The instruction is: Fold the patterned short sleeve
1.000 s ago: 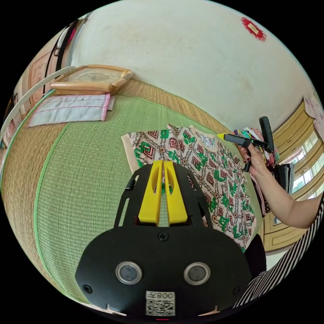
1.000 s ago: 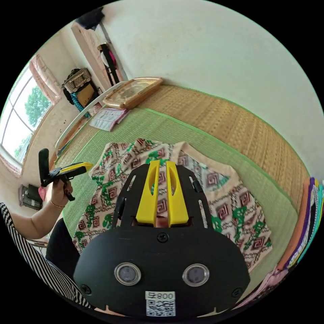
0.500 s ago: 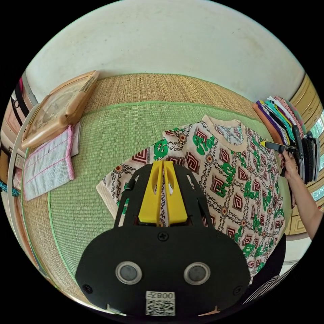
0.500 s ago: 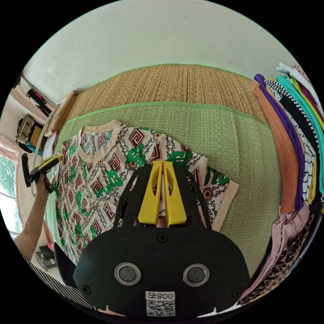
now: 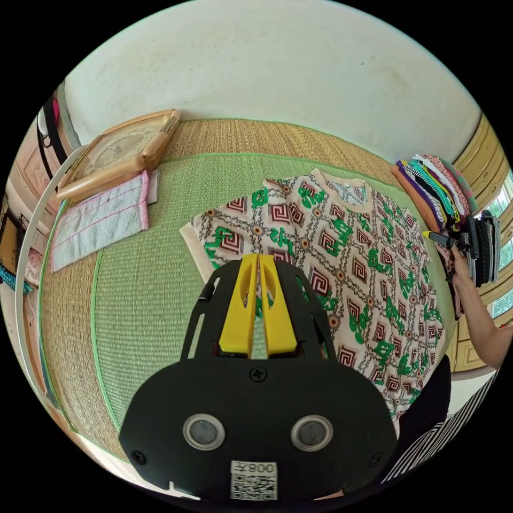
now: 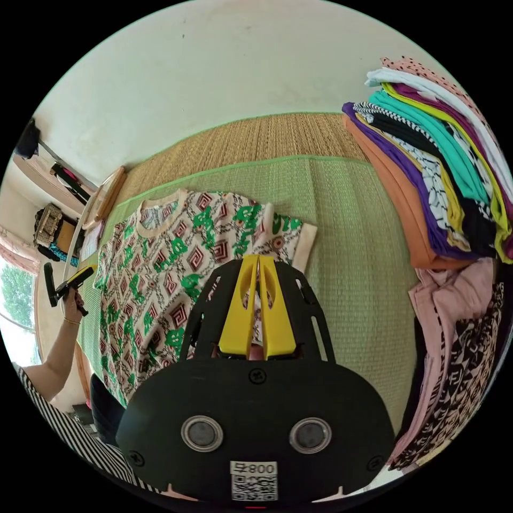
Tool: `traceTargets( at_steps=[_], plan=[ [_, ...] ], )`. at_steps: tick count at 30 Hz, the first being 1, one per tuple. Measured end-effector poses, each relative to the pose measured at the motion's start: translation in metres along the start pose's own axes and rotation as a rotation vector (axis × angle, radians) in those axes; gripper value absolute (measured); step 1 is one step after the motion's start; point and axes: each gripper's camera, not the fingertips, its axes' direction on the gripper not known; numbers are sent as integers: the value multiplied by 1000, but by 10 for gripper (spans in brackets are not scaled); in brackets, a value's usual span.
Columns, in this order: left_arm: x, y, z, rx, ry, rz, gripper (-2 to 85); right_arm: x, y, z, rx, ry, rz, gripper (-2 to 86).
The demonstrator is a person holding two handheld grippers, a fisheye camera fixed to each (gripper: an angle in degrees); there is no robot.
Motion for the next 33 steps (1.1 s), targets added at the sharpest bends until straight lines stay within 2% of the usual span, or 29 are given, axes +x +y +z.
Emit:
traceTargets(
  at_steps=[4, 7, 12, 16, 19, 21, 27, 33],
  plan=[
    [-13, 30, 9, -121, -62, -33, 1, 11, 42, 28, -48, 60, 37, -3],
    [-25, 38, 3, -103, -40, -98, 2, 9, 61, 34, -43, 83, 97, -2],
    [-24, 44, 1, -120, -69, -93, 2, 5, 83, 46, -16, 52, 131, 0],
    [-20, 52, -16, -63, -41, -77, 1, -20, 89, 43, 50, 45, 75, 0],
    [-24, 56, -3, -142, -54, -78, 1, -35, 87, 76, -42, 63, 23, -1],
    [-32, 60, 1, -142, -31, -101, 1, -35, 86, 98, -90, 90, 24, -2],
    [-46, 90, -24, -116, 89, -145, 3, -46, 102, 89, -68, 15, 19, 4],
    [-53, 185, -44, -175, 320, -235, 11, -37, 177, 79, -135, -121, 72, 44]
  ],
)
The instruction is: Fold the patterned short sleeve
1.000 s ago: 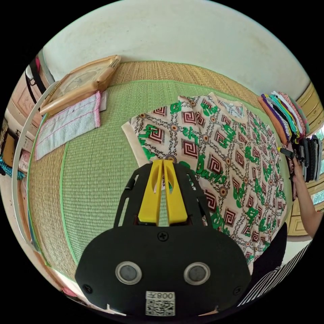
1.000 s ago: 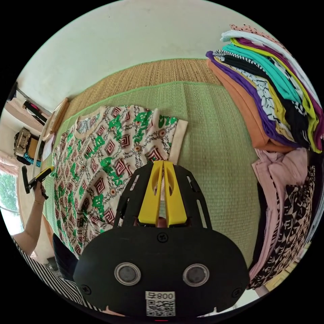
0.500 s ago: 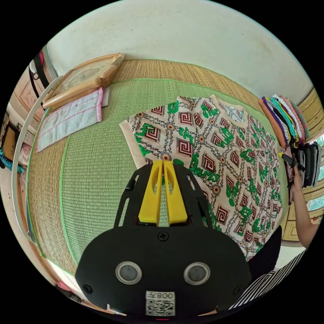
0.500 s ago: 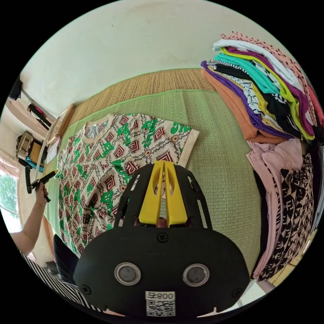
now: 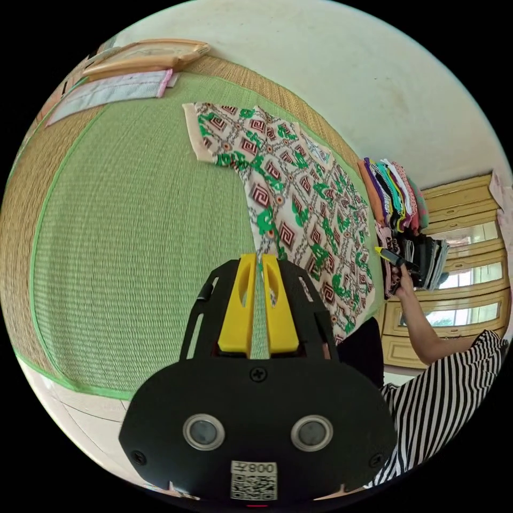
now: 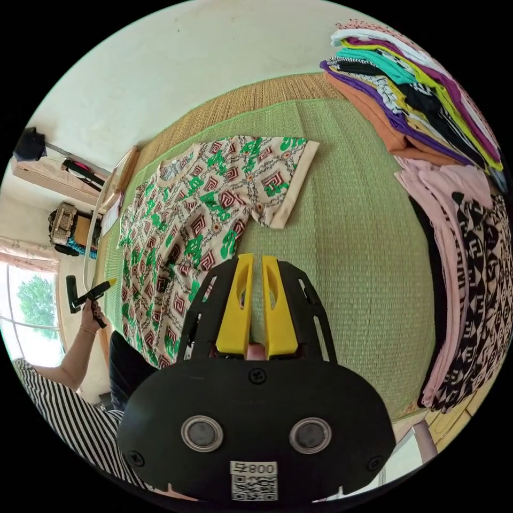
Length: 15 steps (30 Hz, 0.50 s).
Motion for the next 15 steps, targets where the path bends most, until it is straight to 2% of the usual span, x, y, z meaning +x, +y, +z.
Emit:
traceTargets(
  at_steps=[6, 15],
  plan=[
    [-16, 89, -5, -110, 125, -102, 22, 10, 81, -1, -74, -79, 69, 66],
    [-15, 150, -8, -215, 122, -111, 47, -20, 135, 23, -150, -32, 39, 70]
  ],
)
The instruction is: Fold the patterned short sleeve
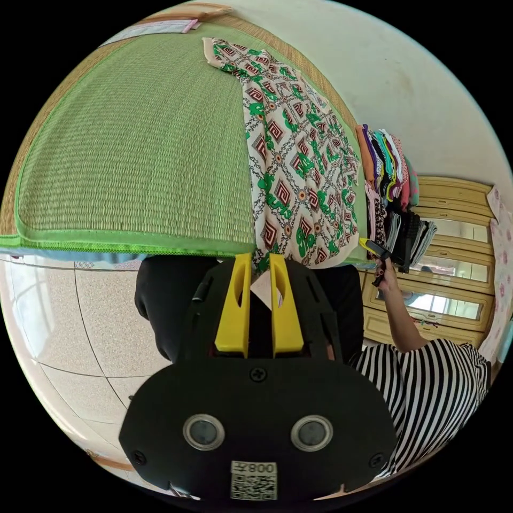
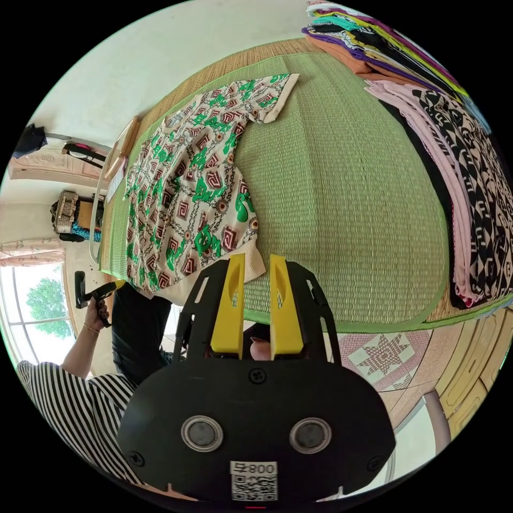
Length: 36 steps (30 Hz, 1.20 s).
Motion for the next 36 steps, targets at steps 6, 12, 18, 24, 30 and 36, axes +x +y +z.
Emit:
traceTargets(
  at_steps=[6, 12, 18, 24, 30, 36],
  plan=[
    [3, 7, 18, -64, -38, 17, 39, -20, 1, 22, -15, 42, -16, 80],
    [4, 1, 29, -134, -85, 20, 22, -40, 1, 33, -27, 72, -36, 73],
    [1, 4, 30, -160, -98, 12, 17, -53, 3, 45, -30, 90, -28, 58],
    [-6, 10, 28, -167, -77, -6, 16, -63, 3, 58, -60, 97, -39, 27],
    [-4, 23, 15, -144, -55, 17, 11, -63, 14, 65, -68, 74, -32, 13],
    [0, 36, -9, -90, -6, 53, 9, -45, 51, 57, -40, -49, -4, 10]
  ],
)
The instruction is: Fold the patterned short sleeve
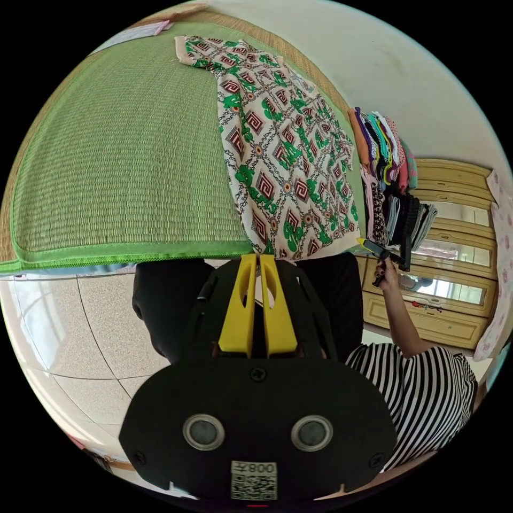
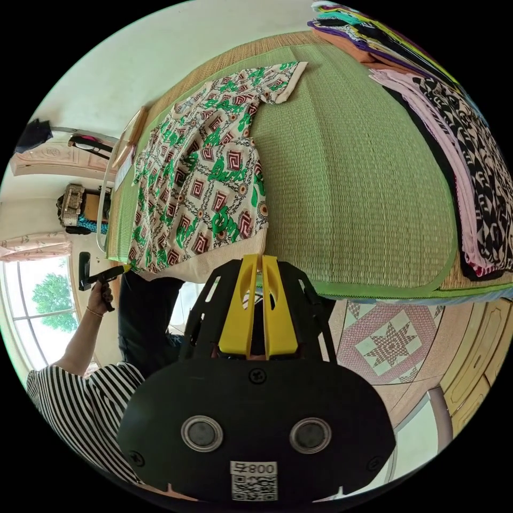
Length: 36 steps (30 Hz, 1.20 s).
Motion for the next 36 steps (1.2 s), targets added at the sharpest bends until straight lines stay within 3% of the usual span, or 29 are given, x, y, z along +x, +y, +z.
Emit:
traceTargets(
  at_steps=[15, 36],
  plan=[
    [7, 19, -38, 29, -33, 61, 9, 26, 86, 21, -35, -133, 8, 10],
    [-12, 28, -37, 32, -40, 3, 10, 68, 105, 29, -35, -204, 81, 6]
  ],
)
